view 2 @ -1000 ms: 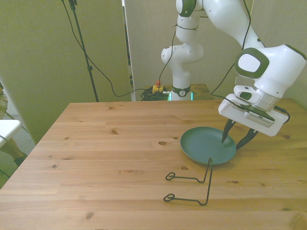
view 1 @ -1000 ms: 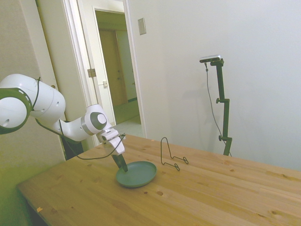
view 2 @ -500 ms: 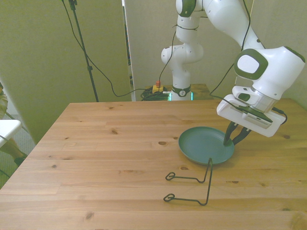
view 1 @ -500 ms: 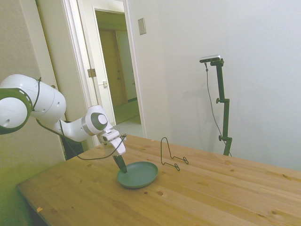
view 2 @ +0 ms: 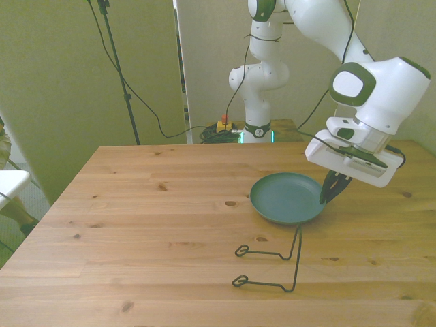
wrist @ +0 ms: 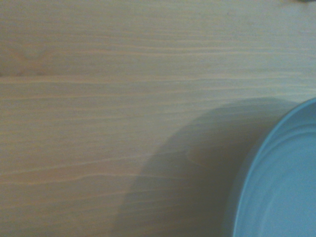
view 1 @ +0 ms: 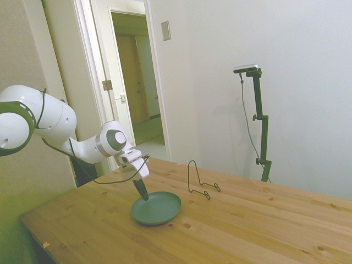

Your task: Load the plate

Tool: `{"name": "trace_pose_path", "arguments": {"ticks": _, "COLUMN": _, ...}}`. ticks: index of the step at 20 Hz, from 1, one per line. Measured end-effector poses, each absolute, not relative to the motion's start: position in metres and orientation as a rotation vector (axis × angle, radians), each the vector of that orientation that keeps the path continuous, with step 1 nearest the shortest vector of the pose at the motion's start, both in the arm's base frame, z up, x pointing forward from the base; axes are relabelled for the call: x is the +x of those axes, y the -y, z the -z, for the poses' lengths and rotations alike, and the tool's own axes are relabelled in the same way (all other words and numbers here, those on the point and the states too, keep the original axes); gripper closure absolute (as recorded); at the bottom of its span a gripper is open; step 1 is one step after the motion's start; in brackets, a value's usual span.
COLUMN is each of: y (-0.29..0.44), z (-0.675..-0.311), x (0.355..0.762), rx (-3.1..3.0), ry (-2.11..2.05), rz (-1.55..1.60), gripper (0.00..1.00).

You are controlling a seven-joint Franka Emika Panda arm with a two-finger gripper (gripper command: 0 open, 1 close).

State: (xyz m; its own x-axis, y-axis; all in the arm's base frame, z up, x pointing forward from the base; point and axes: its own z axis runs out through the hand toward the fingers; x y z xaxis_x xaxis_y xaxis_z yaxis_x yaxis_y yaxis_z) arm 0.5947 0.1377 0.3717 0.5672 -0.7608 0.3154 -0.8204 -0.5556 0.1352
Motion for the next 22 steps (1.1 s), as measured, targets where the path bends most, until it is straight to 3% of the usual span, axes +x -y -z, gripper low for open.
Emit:
{"name": "trace_pose_path", "arguments": {"ticks": 12, "y": -0.061, "z": -0.513, "x": 0.527, "rx": 3.013, "ry": 1.070, "rz": -0.259, "gripper": 1.00}}
{"name": "trace_pose_path", "arguments": {"ticks": 22, "y": 0.032, "z": -0.569, "x": 0.513, "rx": 3.415, "ry": 0.966, "rz": -0.174, "gripper": 1.00}}
